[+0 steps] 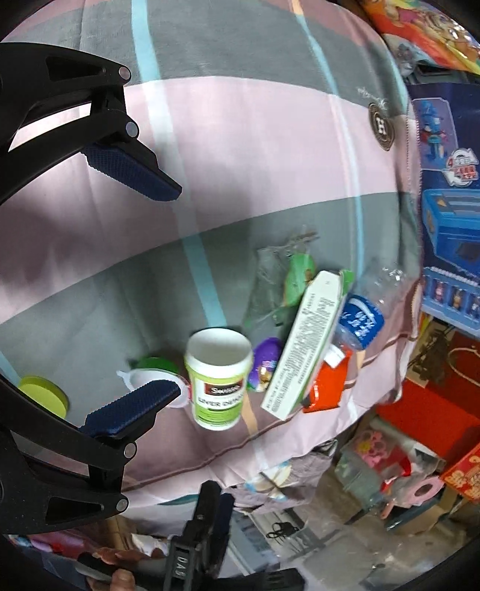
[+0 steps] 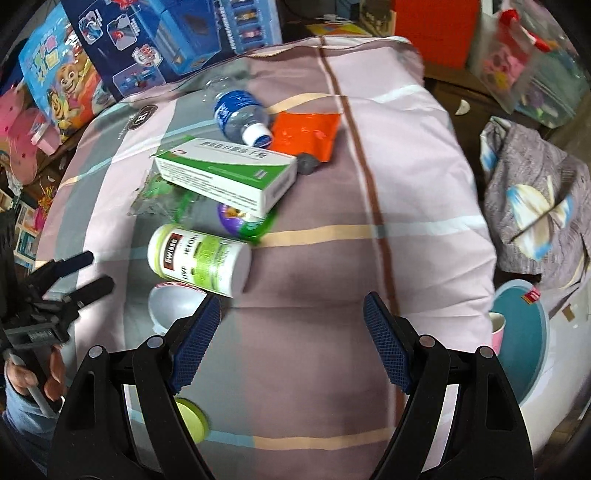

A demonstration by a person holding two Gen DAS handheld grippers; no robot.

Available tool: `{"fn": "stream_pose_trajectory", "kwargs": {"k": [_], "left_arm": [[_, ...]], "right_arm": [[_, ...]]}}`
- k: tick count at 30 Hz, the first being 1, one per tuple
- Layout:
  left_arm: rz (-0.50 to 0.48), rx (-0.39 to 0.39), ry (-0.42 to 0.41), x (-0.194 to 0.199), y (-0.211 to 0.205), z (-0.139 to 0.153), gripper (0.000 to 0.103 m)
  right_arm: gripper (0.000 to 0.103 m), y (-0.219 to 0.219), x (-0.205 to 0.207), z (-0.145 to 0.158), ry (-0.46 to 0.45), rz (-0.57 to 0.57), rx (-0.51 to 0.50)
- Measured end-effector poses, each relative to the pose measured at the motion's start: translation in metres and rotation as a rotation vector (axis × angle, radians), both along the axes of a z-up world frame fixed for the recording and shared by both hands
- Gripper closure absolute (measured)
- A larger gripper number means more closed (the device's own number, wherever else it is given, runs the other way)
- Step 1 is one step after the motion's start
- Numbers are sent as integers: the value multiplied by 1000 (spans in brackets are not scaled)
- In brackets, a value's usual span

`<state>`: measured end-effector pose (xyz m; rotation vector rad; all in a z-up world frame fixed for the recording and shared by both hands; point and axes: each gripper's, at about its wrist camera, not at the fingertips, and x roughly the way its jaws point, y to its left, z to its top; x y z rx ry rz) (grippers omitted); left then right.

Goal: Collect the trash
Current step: 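Move both tools back over the bed toward the remaining trash, then grasp the green snack bag with the left tool while the right tool grasps the medicine box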

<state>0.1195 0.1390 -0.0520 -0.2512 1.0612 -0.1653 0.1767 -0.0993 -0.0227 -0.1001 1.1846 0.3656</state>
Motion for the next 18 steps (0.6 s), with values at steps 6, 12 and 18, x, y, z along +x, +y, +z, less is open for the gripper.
{"fn": "stream_pose_trajectory", "kwargs": {"k": [6,12,18], "left_arm": [[-57,24,16,7,-14,-10,5],[4,4,9,26,11,-14,5],[41,8,18,45,37,-17,5]], "right_arm": [[27,10,5,-5,18,6,-31],[27,33,24,-1,6,62,-67],[27,79,59,-10,6,168,-122]]}}
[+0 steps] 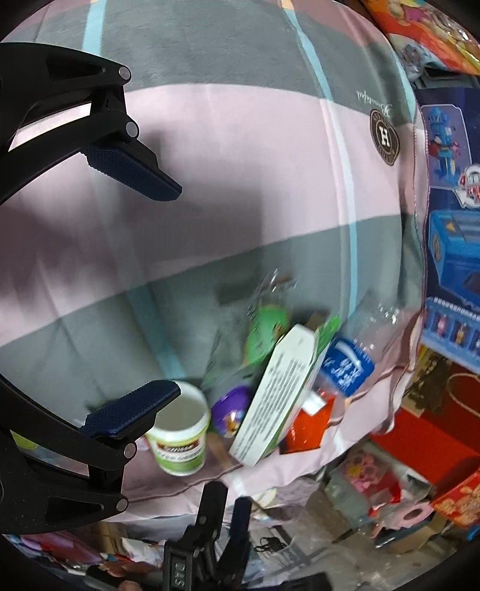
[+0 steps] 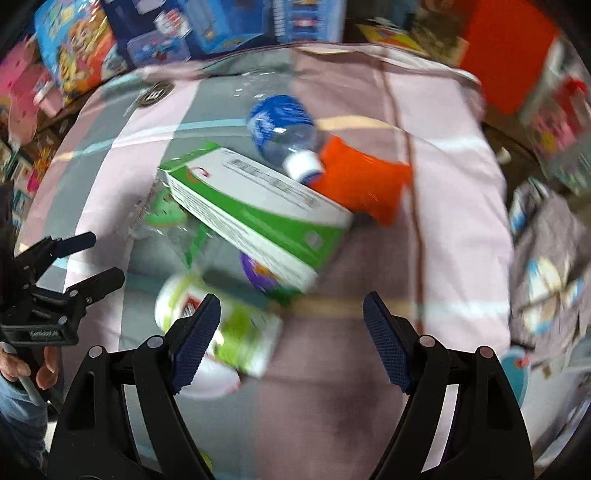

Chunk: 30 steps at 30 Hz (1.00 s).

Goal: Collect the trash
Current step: 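Grasp the green snack bag with the left tool while the right tool grasps the medicine box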

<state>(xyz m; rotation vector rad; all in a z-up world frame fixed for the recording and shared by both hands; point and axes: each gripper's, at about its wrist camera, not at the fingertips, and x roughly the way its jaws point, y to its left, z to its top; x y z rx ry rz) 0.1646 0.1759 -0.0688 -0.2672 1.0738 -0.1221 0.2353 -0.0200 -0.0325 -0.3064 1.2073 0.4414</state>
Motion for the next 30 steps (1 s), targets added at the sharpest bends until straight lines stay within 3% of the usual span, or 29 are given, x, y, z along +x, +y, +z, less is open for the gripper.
{"fn": "stream_pose_trajectory", "kwargs": {"k": [8,15,22,27,30], "left_arm": [[7,-21,-12,5,21,-3,5],[-9,-36,-6,12,21,-6,5],[-44,-35,-2,22,5,-7,5],[-37,-39,6,25,2,-13,5],[-21,-39,9,24,7,-14,5]], "right_arm": [[27,56,29,-28,-14,152,-136],[27,71,42,-40,-54,195,-195],[38,81,33,-47,-173,233,-280],[37,80,38,-47,-164,240,-282],[53,81,40,-42,-187,242,-269]]}}
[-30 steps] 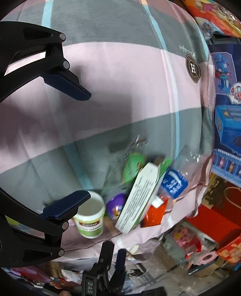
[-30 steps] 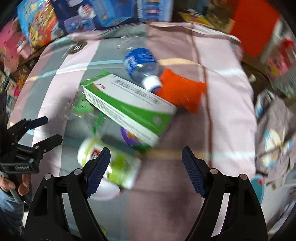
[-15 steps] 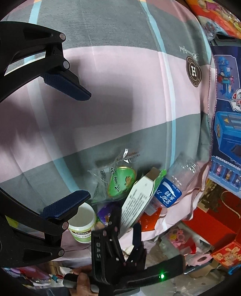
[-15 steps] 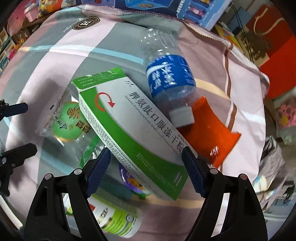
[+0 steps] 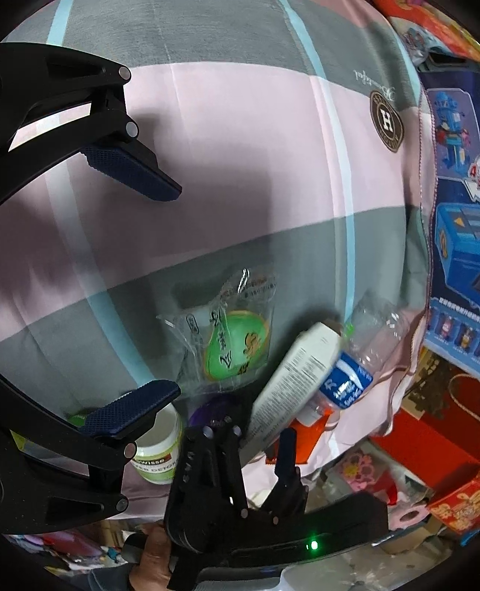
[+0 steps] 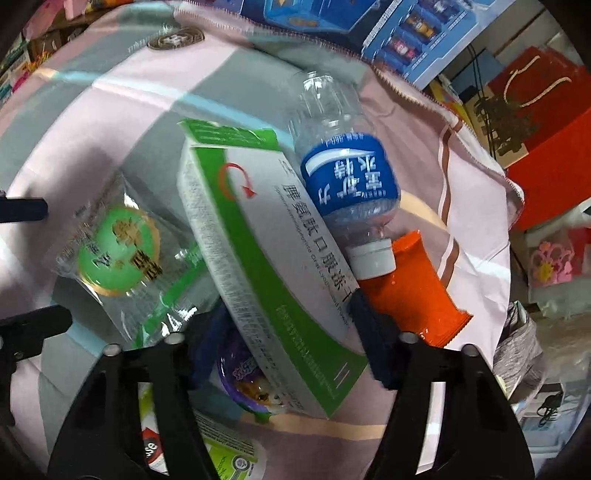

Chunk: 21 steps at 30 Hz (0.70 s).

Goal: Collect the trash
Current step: 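Grasp the green snack bag with the left tool while the right tool grasps the medicine box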

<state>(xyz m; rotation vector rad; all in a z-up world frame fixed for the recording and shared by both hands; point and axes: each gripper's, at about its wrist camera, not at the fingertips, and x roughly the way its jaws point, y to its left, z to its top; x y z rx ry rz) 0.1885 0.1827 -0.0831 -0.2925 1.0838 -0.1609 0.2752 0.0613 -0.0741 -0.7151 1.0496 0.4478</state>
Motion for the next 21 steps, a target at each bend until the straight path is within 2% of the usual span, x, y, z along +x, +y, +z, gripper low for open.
{"fn": "stream_pose_trajectory", "kwargs": {"k": [2,5,9,16,18,20,21], "left_arm": [[18,-2,4,0,5,0,5],[24,-6,6,2,7,1,5],[-9,-1,0,10,-7,6,5],[-59,75,20,38,-47,-6,6],[-46,130,4,42,-56,-7,13],[-54,168,-9,42,-63,-6,41],[-56,178,-11,42,-65,-5,44]], "right_arm": [[70,-3,-1,21,-32,-6,54],[73,-21,6,43,3,-59,155],[73,-48,11,57,69,-135,254],[73,-94,9,54,169,-249,364],[73,-104,5,45,199,-267,374],[73,-110,2,37,223,-273,378],[73,-113,2,33,236,-274,379]]}}
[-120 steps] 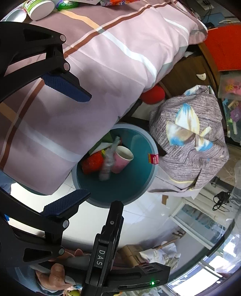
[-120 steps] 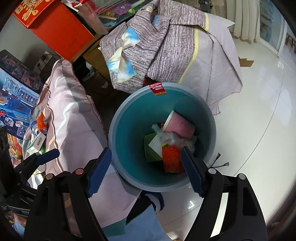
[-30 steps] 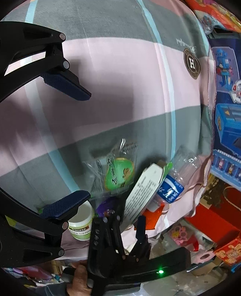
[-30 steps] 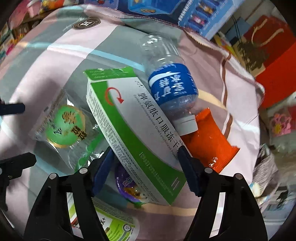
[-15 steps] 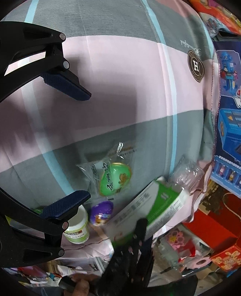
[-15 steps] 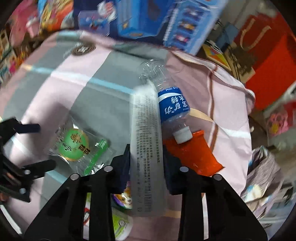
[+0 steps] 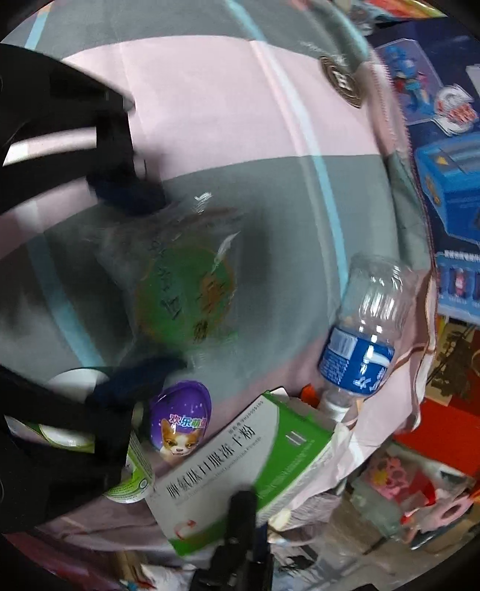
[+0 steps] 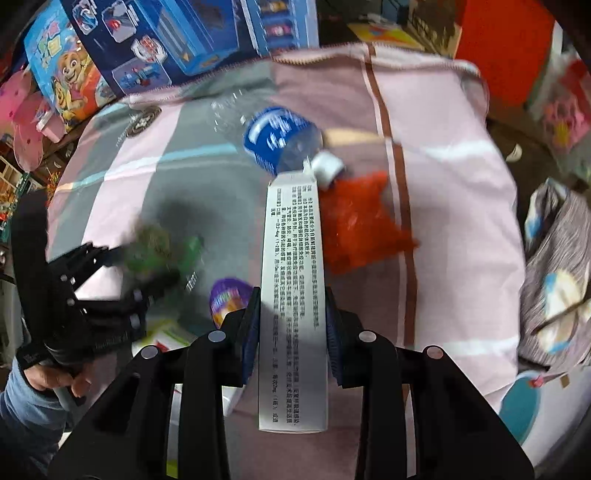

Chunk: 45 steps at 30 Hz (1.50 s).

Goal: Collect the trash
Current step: 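Grasp the green snack bag with the left tool while the right tool grasps the medicine box, then carry the snack bag and medicine box over the teal bin with both tools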

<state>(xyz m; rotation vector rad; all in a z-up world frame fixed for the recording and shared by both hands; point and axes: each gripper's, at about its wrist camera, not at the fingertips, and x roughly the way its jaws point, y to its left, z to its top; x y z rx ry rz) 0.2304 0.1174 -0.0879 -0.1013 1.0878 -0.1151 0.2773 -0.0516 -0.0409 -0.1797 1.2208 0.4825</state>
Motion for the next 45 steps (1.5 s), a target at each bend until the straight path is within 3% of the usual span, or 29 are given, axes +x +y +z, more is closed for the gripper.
{"fn": "stream_pose_trajectory", "kwargs": {"k": [2,9,21,32,45], "left_arm": [[-2,-17,2,-1,-1,1,54],[51,-17,-28,-14,11,18,57],[58,-68,-131,-52,9,78,57],[-140,-96,-171,-83,-89,108,56],[-378,-37,-146,-92,-225,105,56]], "right_arm": [[72,-3,-2,-9,15,3,3],[73,-9,-5,-27,29,-14,28],[73,-67,-39,15,-24,-114,159],[73,-159,-100,50,-108,-248,243],[73,-293,-156,42,-153,-470,325]]}}
